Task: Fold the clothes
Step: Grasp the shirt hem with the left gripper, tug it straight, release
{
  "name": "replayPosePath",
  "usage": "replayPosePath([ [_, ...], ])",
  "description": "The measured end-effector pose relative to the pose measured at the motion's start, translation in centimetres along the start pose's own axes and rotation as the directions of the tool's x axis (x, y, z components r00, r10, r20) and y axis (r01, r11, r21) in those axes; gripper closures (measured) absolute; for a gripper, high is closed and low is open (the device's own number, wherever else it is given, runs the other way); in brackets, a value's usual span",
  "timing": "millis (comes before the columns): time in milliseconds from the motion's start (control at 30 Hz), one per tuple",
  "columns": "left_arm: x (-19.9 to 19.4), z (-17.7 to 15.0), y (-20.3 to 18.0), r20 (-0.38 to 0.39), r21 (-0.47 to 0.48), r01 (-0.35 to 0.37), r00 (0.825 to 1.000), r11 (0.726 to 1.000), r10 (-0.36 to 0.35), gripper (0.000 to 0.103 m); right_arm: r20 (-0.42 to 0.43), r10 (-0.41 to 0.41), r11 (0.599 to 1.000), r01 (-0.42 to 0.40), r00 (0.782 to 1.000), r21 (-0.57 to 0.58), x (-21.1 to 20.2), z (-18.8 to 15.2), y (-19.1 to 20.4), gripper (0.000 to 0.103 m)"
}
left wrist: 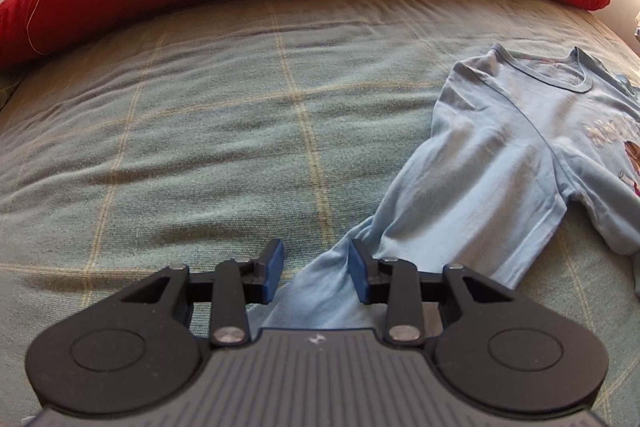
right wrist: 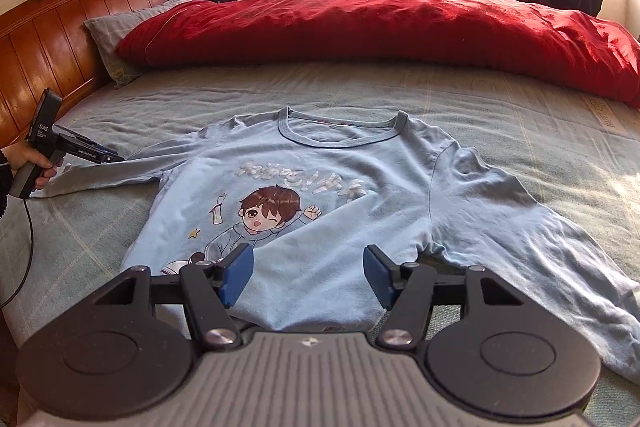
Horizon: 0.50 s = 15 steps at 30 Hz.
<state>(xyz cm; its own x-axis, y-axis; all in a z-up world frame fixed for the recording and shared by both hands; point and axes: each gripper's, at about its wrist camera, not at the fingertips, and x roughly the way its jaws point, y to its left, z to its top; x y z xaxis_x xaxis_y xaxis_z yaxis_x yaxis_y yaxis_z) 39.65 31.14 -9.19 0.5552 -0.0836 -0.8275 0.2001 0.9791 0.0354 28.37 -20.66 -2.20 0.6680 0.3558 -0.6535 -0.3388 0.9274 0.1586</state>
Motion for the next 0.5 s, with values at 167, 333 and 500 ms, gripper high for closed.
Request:
replayPosePath([
  [167, 0.1, 0.1, -0.7, -0.025, -0.005, -0.027, 0.999, 1.0, 0.027, 0.073, 0.006, 0.002, 1.0, -0.002, 1.0, -0.009, -0.1, 0.0, 0.3, 0.038],
  [333, -0.6, 0.2, -2.3, -0.01, -0.009, -0.059, 0.998, 0.998, 0.058, 0.103, 0.024, -0.003, 1.0, 0.003, 1.0, -0.01, -0.7, 0.2, 0.2, 0.038],
  [500, -1.1, 1.0, -2.1, 0.034, -0.06, -0.131, 0.991, 0.99, 0.133, 0.103, 0.029, -0.008, 1.0, 0.007, 1.0, 0.01, -0.8, 0.1, -0.1, 0.038],
])
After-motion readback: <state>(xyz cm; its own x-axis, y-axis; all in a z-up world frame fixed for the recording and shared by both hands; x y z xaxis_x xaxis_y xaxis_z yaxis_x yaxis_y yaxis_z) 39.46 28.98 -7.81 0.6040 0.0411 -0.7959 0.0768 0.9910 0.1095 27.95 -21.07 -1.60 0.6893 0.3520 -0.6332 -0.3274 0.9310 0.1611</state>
